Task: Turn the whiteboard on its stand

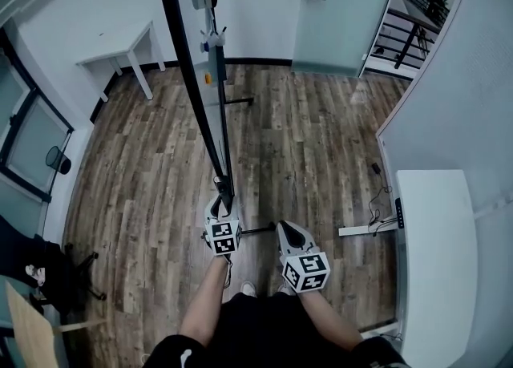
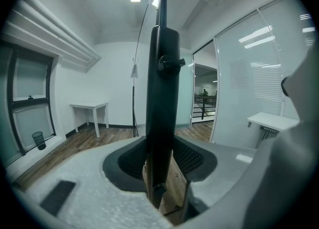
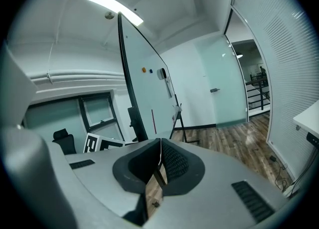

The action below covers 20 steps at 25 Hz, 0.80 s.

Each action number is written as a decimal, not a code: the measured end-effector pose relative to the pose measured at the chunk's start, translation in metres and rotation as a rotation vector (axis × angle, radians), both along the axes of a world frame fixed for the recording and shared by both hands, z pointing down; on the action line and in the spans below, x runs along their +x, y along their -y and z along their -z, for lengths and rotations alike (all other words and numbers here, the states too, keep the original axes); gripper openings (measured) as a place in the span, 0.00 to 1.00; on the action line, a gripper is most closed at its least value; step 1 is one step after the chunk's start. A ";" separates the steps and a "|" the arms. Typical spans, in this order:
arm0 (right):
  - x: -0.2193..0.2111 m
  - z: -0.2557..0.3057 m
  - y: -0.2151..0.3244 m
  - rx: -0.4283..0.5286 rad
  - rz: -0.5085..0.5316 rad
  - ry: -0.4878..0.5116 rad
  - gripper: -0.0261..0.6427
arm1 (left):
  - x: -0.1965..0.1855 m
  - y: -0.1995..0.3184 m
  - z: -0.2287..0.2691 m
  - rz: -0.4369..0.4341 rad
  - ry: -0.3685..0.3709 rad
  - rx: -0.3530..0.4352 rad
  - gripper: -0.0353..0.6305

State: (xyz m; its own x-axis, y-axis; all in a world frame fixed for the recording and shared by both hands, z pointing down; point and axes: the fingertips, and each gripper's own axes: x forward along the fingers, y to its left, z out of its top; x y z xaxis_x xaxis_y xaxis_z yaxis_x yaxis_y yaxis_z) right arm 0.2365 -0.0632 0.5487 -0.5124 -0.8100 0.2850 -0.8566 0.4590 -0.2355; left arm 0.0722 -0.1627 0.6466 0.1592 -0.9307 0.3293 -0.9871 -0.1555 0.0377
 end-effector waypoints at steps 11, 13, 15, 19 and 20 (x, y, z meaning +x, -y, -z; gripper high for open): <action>0.019 0.009 -0.015 0.005 0.073 0.013 0.06 | 0.024 -0.040 0.007 0.020 -0.005 -0.014 0.32; 0.022 0.009 -0.020 0.007 0.076 0.014 0.06 | 0.028 -0.047 0.001 0.022 0.000 -0.008 0.32; 0.024 0.009 -0.026 0.009 0.078 0.012 0.06 | 0.032 -0.056 0.001 0.024 -0.003 -0.011 0.32; 0.029 0.008 -0.035 0.012 0.084 0.012 0.06 | 0.043 -0.074 0.001 0.023 -0.001 -0.014 0.32; 0.030 0.008 -0.037 0.013 0.085 0.011 0.06 | 0.045 -0.078 0.000 0.023 0.002 -0.012 0.32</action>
